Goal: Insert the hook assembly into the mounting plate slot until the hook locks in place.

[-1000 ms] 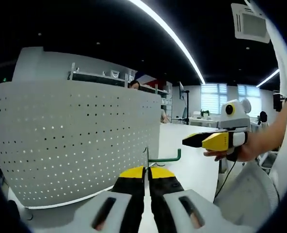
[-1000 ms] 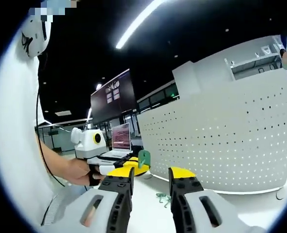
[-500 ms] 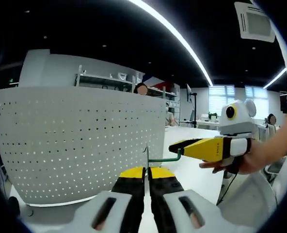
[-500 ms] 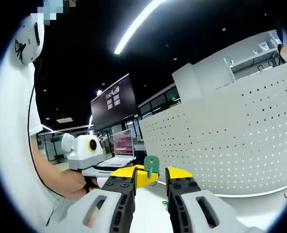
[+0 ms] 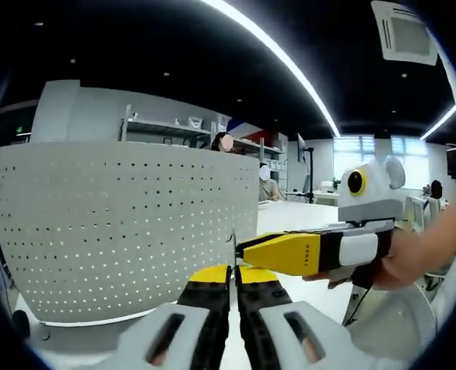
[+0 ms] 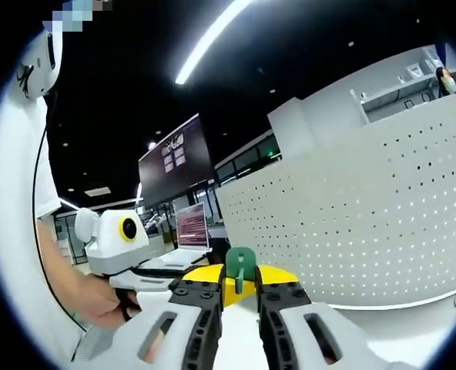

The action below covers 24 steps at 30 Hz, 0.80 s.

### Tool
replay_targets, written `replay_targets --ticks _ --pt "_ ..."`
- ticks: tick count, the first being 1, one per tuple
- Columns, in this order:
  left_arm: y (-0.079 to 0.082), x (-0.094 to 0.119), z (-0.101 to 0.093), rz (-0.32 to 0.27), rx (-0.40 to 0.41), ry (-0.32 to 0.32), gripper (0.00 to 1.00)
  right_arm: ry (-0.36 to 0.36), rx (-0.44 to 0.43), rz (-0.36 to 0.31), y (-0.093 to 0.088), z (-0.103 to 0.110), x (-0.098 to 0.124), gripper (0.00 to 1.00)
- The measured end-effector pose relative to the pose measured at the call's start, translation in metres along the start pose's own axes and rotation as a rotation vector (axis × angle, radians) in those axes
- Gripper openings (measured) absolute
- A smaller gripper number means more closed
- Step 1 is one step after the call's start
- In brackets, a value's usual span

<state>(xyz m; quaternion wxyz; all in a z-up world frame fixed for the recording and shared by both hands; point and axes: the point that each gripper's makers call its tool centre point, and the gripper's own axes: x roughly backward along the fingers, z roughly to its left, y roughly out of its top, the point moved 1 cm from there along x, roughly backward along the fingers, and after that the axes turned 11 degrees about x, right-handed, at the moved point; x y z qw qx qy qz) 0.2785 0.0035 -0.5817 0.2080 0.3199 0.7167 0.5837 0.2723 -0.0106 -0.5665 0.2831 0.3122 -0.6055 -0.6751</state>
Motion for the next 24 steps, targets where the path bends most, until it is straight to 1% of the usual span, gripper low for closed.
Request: replay_targets --ticks 3,6,7,8,14,19,21,24 --pt "0.0011 -0.0002 0.0007 -0.002 0.002 0.006 0.01 -0.014 -0.01 0.006 -0.0012 -0.0023 -0.0002 0.08" --pt "0.0005 -0.0005 0.0 0.003 -0.002 0.009 0.01 -0.029 0.022 0.006 -0.0009 -0.001 -0.001 0.04" --pt "0.0 -0.0005 -0.0003 0.006 -0.009 0.01 0.01 -0.031 0.017 0.008 -0.0017 -0.0013 -0.0018 0.03" --pt "-0.0003 -0.0004 0.0001 0.006 -0.016 0.012 0.01 -0.035 -0.004 0.012 -0.0027 -0.0023 -0.0023 0.03" --pt "0.0008 -0.0004 0.0 -0.001 -0.016 0.008 0.01 -0.039 -0.002 0.002 -0.0005 -0.0035 -0.0022 0.02" --pt "-0.0019 -0.0002 0.0009 0.011 -0.007 0.012 0.01 -0.053 -0.03 0.005 -0.0033 -0.0032 -0.002 0.02" --pt "-0.0025 0.0004 0.0013 0.011 -0.01 0.012 0.01 -0.058 -0.023 0.004 -0.0034 -0.0019 -0.0021 0.02" --pt "-0.003 0.0007 0.0016 0.011 -0.007 0.01 0.01 -0.059 -0.046 -0.015 -0.0047 -0.0031 -0.0015 0.01"
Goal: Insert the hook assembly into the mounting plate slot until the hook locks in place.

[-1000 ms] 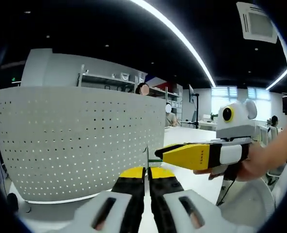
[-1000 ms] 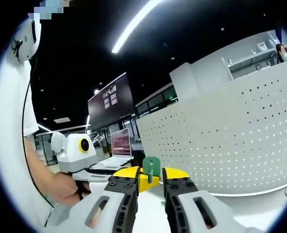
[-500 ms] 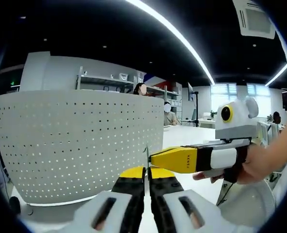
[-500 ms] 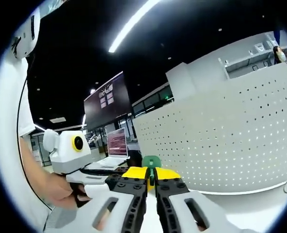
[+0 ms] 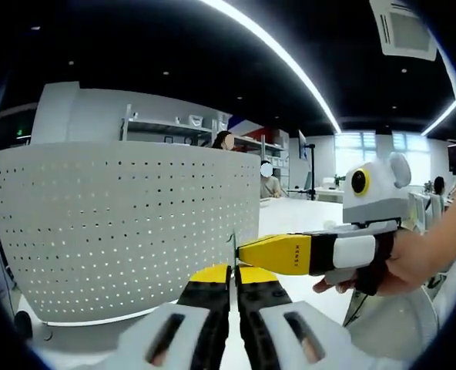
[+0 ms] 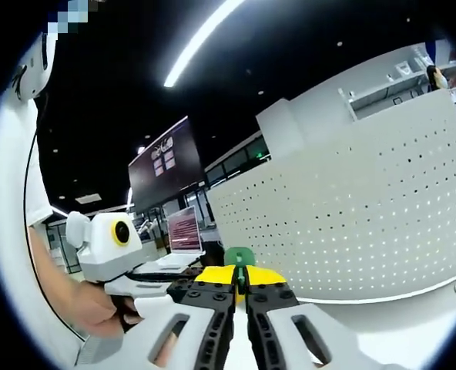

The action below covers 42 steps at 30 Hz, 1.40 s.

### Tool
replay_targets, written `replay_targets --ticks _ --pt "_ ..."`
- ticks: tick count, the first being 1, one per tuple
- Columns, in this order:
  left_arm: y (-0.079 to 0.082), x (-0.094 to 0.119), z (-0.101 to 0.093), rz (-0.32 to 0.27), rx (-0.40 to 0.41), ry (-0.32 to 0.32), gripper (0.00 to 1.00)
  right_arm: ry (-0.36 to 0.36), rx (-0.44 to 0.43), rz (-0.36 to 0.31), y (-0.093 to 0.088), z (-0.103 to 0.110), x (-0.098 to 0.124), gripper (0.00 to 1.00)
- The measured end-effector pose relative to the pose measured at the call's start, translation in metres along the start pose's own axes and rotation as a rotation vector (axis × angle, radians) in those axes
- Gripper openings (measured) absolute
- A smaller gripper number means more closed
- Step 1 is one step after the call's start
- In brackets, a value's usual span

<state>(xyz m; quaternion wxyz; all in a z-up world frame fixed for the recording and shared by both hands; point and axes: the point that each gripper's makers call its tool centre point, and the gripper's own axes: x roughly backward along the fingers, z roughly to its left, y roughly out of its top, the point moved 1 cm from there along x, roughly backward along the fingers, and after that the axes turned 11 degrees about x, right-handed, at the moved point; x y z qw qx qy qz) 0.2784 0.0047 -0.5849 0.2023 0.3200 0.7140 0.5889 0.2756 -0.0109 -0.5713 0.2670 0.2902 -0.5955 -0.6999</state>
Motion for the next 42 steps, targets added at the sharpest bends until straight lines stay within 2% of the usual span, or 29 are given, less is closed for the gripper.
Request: replay_targets --ticks 8,10,15,18,22,25,30,35,39,42 --pt "0.0 0.0 0.0 -0.004 -0.007 -0.002 0.02 -0.001 0.015 -0.002 0.002 0.003 0.001 0.0" --pt "0.002 0.0 -0.001 -0.013 0.02 -0.011 0.02 0.0 -0.015 -0.012 0.004 0.002 0.001 0.0" --pt "0.003 0.0 -0.001 -0.016 -0.008 -0.019 0.03 -0.002 -0.012 -0.009 0.005 0.002 0.002 0.0" --pt "0.004 -0.001 -0.002 -0.01 -0.05 -0.024 0.03 -0.002 -0.016 -0.009 0.007 0.002 0.002 0.0" --pt "0.004 -0.001 -0.003 -0.005 -0.058 -0.038 0.06 -0.004 -0.017 -0.008 0.007 0.001 0.002 0.0" --pt "-0.006 -0.003 -0.004 0.047 -0.059 -0.045 0.18 -0.007 -0.026 -0.008 0.007 -0.001 0.003 0.0" --pt "-0.011 -0.005 -0.005 0.056 -0.05 -0.043 0.41 -0.002 -0.036 -0.01 0.008 0.0 0.003 0.0" --pt "-0.016 -0.006 0.0 0.062 -0.034 -0.034 0.56 -0.006 -0.053 -0.02 0.009 -0.001 0.005 0.0" --pt "-0.018 -0.007 0.002 0.063 -0.014 -0.018 0.73 -0.002 -0.071 -0.022 0.009 -0.001 0.005 0.0" --pt "-0.016 -0.005 0.004 0.051 -0.031 -0.004 0.74 -0.004 -0.085 -0.025 0.01 -0.001 0.004 0.0"
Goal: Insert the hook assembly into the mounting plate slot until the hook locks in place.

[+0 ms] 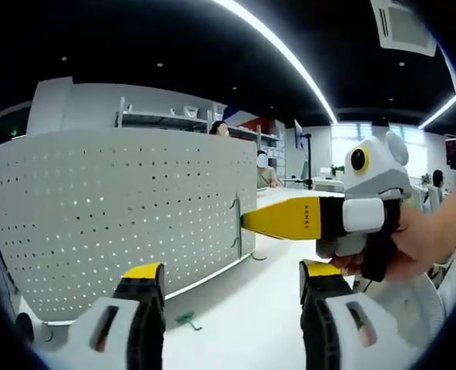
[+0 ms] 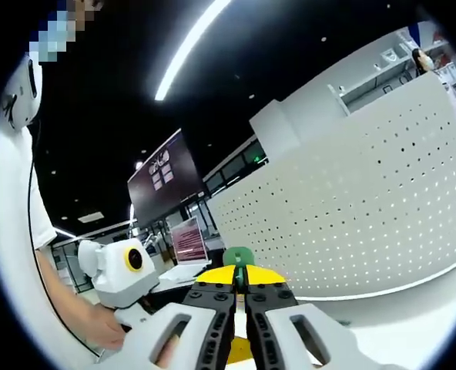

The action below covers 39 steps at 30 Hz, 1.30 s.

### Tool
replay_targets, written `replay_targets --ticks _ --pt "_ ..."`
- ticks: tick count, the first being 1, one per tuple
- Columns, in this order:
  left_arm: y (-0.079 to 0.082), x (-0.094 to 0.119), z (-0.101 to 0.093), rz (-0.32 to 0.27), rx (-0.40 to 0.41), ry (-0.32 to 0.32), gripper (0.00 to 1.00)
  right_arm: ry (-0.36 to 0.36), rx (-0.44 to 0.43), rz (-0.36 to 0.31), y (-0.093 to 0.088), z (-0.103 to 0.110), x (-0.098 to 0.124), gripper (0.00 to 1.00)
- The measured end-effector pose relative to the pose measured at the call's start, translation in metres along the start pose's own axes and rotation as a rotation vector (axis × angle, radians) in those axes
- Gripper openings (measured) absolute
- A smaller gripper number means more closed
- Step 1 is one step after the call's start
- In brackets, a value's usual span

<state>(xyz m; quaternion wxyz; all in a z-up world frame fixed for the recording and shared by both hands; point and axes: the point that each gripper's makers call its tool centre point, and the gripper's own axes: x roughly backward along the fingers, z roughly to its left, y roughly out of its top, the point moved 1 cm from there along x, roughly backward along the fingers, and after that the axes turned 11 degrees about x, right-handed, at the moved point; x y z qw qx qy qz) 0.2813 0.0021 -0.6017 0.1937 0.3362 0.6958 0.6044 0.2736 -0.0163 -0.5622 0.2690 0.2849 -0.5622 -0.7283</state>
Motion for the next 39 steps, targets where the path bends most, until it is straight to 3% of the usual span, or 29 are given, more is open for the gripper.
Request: replay_targets --ticks 6,9,12,14,23,29,33,39 --pt "0.001 0.001 0.003 0.0 0.004 0.011 0.72 -0.027 0.036 -0.001 0.002 -0.001 -0.001 0.0" --pt "-0.001 0.0 0.004 0.007 0.012 0.013 0.73 -0.107 0.225 0.032 0.001 -0.011 -0.001 0.0" --pt "-0.002 0.0 0.005 0.01 0.005 0.016 0.72 -0.192 0.356 0.074 -0.005 -0.024 0.006 0.0" --pt "-0.003 0.0 0.006 0.013 0.013 0.016 0.72 -0.225 0.366 0.118 -0.013 -0.03 0.01 0.0" --pt "-0.005 0.002 0.009 0.02 0.018 0.024 0.71 -0.215 0.328 0.115 -0.012 -0.035 0.011 0.0" --pt "-0.006 0.005 0.011 0.02 0.021 0.031 0.71 -0.229 0.328 0.112 -0.005 -0.042 0.023 0.0" --pt "-0.006 0.009 0.015 0.018 0.024 0.04 0.71 -0.3 0.28 0.126 -0.003 -0.064 0.045 0.0" --pt "-0.007 0.013 0.02 0.017 0.034 0.052 0.71 -0.332 0.29 0.107 0.013 -0.082 0.061 0.0"
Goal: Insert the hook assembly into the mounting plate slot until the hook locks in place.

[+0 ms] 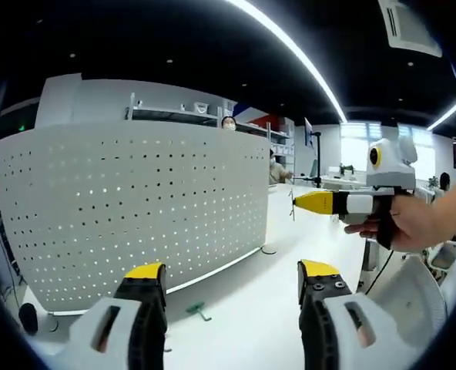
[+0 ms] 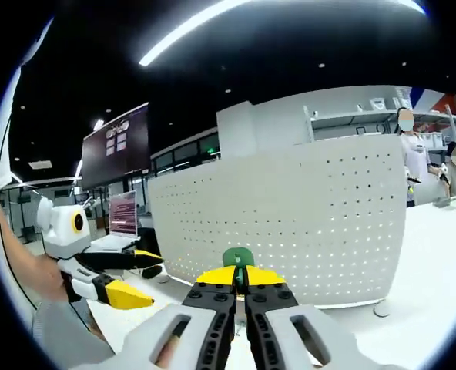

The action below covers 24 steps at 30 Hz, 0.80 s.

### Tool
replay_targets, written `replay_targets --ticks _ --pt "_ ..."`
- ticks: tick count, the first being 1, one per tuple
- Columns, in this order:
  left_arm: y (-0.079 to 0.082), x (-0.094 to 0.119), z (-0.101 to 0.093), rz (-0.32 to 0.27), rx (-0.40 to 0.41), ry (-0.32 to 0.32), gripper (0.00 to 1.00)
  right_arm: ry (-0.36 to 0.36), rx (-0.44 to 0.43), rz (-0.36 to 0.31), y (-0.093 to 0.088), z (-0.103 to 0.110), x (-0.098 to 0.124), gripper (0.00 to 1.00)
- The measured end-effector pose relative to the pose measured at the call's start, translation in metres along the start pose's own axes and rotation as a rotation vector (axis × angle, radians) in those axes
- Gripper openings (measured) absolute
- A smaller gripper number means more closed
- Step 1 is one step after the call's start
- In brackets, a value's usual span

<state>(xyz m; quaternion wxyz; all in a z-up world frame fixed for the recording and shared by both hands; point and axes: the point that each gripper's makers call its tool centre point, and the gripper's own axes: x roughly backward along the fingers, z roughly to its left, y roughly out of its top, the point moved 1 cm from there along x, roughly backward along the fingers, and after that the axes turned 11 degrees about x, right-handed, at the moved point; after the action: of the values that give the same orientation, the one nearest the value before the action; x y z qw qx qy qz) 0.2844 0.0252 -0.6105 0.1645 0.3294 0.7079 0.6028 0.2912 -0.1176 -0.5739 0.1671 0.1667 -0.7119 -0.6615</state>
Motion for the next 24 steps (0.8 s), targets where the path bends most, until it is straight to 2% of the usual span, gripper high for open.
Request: replay_targets --ticks 5,9,12,20,24 --pt "0.003 0.005 0.003 -0.013 -0.008 0.007 0.72 -0.05 0.016 -0.01 0.002 -0.011 -0.001 0.0" --pt "0.005 0.009 0.008 -0.02 -0.014 0.018 0.72 -0.031 0.029 -0.014 0.004 -0.005 -0.008 0.0" --pt "0.007 0.014 0.013 -0.027 -0.015 0.032 0.72 -0.034 0.028 -0.014 0.004 -0.008 -0.008 0.0" --pt "0.003 0.031 0.026 -0.031 -0.008 0.07 0.73 -0.051 0.024 0.024 -0.009 -0.021 0.013 0.0" --pt "0.001 0.038 0.029 -0.03 -0.007 0.089 0.72 -0.053 0.019 0.037 -0.013 -0.019 0.018 0.0"
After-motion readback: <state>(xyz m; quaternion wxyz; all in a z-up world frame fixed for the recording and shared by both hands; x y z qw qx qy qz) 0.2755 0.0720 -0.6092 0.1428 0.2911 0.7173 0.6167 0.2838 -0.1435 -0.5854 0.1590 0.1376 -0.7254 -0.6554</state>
